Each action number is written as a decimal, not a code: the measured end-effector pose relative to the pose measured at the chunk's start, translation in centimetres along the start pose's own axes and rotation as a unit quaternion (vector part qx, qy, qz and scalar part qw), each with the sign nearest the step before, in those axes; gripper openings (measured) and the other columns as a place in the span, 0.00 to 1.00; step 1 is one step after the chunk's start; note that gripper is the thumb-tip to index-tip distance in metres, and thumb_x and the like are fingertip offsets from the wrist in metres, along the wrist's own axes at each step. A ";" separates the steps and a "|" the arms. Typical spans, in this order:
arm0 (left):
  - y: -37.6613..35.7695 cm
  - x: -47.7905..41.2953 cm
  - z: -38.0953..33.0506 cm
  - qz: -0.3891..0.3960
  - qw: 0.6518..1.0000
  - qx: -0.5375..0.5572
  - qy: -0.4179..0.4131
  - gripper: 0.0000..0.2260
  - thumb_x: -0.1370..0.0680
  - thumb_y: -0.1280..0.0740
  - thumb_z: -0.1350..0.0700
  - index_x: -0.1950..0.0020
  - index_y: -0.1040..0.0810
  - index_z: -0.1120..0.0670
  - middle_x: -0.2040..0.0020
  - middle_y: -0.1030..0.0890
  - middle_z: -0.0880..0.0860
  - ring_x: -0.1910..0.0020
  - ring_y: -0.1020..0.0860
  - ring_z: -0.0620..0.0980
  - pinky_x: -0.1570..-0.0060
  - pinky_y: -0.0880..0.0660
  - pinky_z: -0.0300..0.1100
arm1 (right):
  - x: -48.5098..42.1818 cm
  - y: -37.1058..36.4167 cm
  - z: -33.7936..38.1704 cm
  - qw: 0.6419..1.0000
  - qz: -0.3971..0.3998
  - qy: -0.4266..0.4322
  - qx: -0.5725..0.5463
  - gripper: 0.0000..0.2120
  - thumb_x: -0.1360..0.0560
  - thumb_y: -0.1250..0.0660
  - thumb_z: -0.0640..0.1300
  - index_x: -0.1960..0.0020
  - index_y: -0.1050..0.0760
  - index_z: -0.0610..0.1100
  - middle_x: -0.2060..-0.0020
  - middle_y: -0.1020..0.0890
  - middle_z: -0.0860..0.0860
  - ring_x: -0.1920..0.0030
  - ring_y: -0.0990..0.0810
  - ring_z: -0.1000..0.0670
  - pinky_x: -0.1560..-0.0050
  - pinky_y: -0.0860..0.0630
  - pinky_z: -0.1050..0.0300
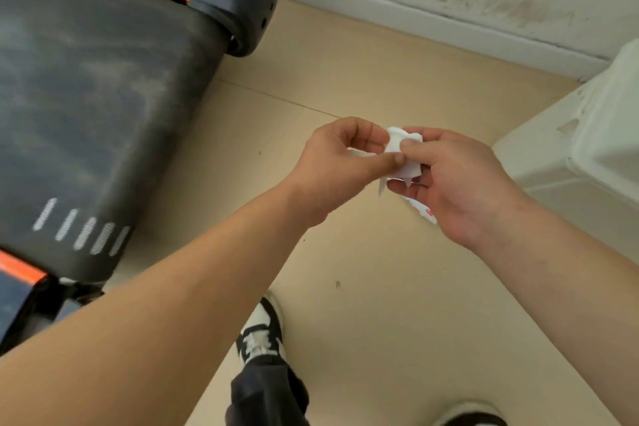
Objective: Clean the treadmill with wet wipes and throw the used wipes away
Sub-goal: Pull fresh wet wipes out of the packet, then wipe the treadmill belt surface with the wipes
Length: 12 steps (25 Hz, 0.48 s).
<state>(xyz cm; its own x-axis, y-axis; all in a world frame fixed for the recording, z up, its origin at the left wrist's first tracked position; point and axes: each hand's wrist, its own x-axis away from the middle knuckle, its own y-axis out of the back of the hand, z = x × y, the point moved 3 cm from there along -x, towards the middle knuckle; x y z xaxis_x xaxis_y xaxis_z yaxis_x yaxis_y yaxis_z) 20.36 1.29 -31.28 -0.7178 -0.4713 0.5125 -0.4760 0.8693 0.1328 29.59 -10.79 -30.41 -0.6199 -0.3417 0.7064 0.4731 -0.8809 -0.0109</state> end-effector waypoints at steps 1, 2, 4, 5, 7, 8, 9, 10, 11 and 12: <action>1.1 1.9 -1.7 -0.001 1.000 -0.006 -0.011 0.11 0.29 0.20 0.56 0.50 0.17 0.53 0.50 0.15 0.50 0.67 0.22 0.41 0.70 0.28 0.33 | 2.2 -0.7 1.4 1.000 0.016 -0.003 0.001 0.13 0.25 0.35 0.32 0.44 0.19 0.41 0.50 0.13 0.43 0.52 0.13 0.44 0.53 0.16 0.50; 2.0 3.7 -3.3 -0.006 1.000 -0.015 -0.022 0.10 0.29 0.20 0.56 0.50 0.17 0.53 0.52 0.15 0.49 0.66 0.21 0.40 0.69 0.27 0.33 | 4.2 -1.3 2.8 0.999 0.033 -0.004 0.002 0.14 0.26 0.37 0.31 0.44 0.18 0.40 0.50 0.13 0.42 0.52 0.13 0.44 0.53 0.16 0.50; 4.5 7.5 -6.6 -0.031 0.998 -0.023 -0.043 0.07 0.27 0.21 0.57 0.52 0.16 0.54 0.57 0.16 0.46 0.69 0.23 0.39 0.70 0.27 0.32 | 7.8 -3.1 5.6 0.996 0.081 0.003 0.020 0.17 0.29 0.39 0.29 0.45 0.18 0.38 0.51 0.13 0.42 0.53 0.14 0.44 0.54 0.16 0.50; 6.0 9.6 -8.3 -0.050 0.997 -0.024 -0.048 0.05 0.26 0.22 0.56 0.53 0.15 0.55 0.61 0.17 0.44 0.71 0.25 0.38 0.71 0.29 0.31 | 9.9 -4.3 7.4 0.992 0.116 0.006 0.039 0.18 0.30 0.38 0.28 0.45 0.17 0.38 0.51 0.13 0.42 0.54 0.15 0.44 0.54 0.17 0.51; 8.5 13.5 -11.9 -0.080 0.995 -0.037 -0.051 0.05 0.23 0.25 0.54 0.55 0.15 0.55 0.69 0.20 0.41 0.74 0.29 0.38 0.72 0.33 0.30 | 13.9 -6.5 10.7 0.980 0.184 0.015 0.079 0.17 0.30 0.35 0.28 0.45 0.17 0.38 0.54 0.15 0.42 0.56 0.16 0.46 0.55 0.19 0.52; 9.6 15.5 -13.7 -0.091 0.994 -0.039 -0.049 0.06 0.22 0.26 0.53 0.56 0.15 0.54 0.71 0.22 0.40 0.74 0.30 0.39 0.72 0.33 0.31 | 15.9 -7.3 12.3 0.973 0.208 0.019 0.095 0.16 0.28 0.34 0.28 0.44 0.17 0.38 0.55 0.16 0.42 0.57 0.17 0.46 0.55 0.19 0.52; 10.7 17.6 -15.5 -0.101 0.993 -0.036 -0.047 0.07 0.21 0.27 0.51 0.57 0.16 0.52 0.72 0.22 0.40 0.74 0.30 0.39 0.71 0.33 0.32 | 18.0 -8.0 13.9 0.969 0.224 0.021 0.104 0.15 0.27 0.33 0.29 0.43 0.17 0.38 0.56 0.16 0.42 0.57 0.18 0.46 0.54 0.19 0.52; 11.8 20.2 -17.6 -0.117 0.991 -0.032 -0.049 0.08 0.21 0.28 0.50 0.57 0.16 0.51 0.71 0.22 0.40 0.73 0.30 0.40 0.69 0.32 0.34 | 20.6 -8.8 15.7 0.965 0.238 0.023 0.111 0.14 0.26 0.33 0.29 0.43 0.17 0.39 0.56 0.16 0.43 0.57 0.18 0.46 0.53 0.19 0.51; 12.8 22.7 -19.7 -0.132 0.989 -0.024 -0.055 0.08 0.20 0.29 0.50 0.57 0.16 0.51 0.70 0.21 0.41 0.73 0.29 0.41 0.68 0.31 0.37 | 23.2 -9.5 17.6 0.960 0.251 0.031 0.121 0.14 0.25 0.33 0.29 0.43 0.17 0.40 0.57 0.16 0.43 0.57 0.18 0.46 0.52 0.19 0.50; 13.4 25.1 -21.6 -0.149 0.987 -0.010 -0.060 0.09 0.19 0.30 0.50 0.57 0.15 0.51 0.69 0.21 0.42 0.72 0.29 0.42 0.67 0.30 0.39 | 25.8 -10.1 19.5 0.956 0.260 0.040 0.130 0.14 0.25 0.34 0.28 0.44 0.17 0.40 0.57 0.16 0.43 0.57 0.17 0.44 0.51 0.19 0.49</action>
<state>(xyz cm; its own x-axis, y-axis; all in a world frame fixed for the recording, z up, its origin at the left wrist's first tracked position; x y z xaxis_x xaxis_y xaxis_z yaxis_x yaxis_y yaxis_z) 6.95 4.35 1.70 -0.6034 -0.7192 0.3444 -0.6656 0.6921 0.2792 21.04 -4.32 1.72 -0.3000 -0.7443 0.5967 0.8634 -0.4778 -0.1619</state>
